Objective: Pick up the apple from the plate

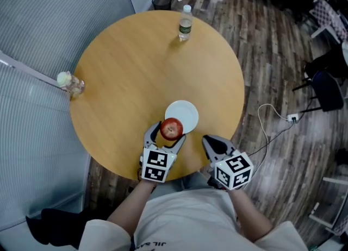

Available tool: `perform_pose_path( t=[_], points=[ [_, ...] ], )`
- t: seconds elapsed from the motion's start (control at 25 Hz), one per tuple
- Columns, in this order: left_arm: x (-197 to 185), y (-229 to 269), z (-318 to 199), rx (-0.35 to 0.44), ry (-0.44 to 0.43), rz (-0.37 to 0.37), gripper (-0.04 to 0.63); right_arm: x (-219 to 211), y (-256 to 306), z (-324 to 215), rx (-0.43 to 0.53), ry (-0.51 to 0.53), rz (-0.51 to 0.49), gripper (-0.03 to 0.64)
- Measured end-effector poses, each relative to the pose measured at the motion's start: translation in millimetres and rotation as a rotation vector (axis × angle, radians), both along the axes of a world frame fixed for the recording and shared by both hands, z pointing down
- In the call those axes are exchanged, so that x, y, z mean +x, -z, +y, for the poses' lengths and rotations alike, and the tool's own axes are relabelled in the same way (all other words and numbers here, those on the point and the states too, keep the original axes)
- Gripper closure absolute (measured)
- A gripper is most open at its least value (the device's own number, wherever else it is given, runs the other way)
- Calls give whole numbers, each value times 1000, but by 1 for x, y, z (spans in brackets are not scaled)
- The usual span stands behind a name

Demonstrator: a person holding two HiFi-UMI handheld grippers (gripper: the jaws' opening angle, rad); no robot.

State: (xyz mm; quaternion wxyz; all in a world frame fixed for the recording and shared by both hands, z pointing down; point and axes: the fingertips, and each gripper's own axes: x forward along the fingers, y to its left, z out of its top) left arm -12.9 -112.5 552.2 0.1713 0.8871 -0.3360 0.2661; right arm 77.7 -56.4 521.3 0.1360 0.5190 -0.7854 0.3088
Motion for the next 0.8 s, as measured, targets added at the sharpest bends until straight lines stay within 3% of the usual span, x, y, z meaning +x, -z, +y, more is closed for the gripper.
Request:
perform_pose_path(
  t=[0.52, 0.8],
  points=[
    [-12, 55, 42, -7, -76, 25, 206, -9, 35, 1, 66, -1, 11, 584],
    [-22, 67, 41, 12, -56, 43, 206, -7, 47, 2, 88, -8, 13, 584]
  ],
)
